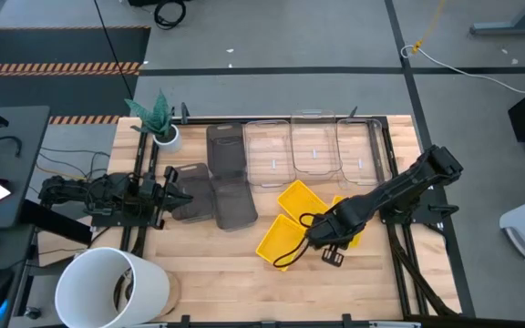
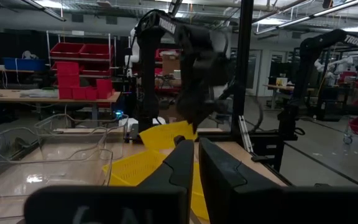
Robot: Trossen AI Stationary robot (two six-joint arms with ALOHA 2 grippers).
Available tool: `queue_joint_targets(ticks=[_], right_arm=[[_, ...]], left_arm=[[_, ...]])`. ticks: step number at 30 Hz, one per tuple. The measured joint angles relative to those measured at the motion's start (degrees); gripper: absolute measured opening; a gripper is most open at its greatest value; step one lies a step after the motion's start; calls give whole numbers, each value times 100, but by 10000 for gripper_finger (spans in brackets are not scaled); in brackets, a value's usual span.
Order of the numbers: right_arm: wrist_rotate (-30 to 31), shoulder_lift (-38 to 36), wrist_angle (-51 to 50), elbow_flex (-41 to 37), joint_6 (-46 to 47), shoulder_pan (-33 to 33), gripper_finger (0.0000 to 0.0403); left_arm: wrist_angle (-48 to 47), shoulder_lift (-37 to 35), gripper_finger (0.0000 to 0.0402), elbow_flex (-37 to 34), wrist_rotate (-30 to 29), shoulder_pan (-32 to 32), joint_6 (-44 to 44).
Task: Stack baskets by color
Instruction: Stack the right yellow bin on the left yellow bin
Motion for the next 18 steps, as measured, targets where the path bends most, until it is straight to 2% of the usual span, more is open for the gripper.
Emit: queue_joint_targets(ticks=[4,10,14,18], right_arm=[[229,2,-261,666,457,163,3],[992,0,-207,1491,909,471,3],[1385,0,139,1747,1087,601,3],[1428,-2,718,1761,1086,615,3]], left_arm=[[2,-1,35,0,-2,0,0],[2,1,38,0,-1,0,0],[2,1,32,0,-2,0,0],[2,-1,28,0,-1,0,0]])
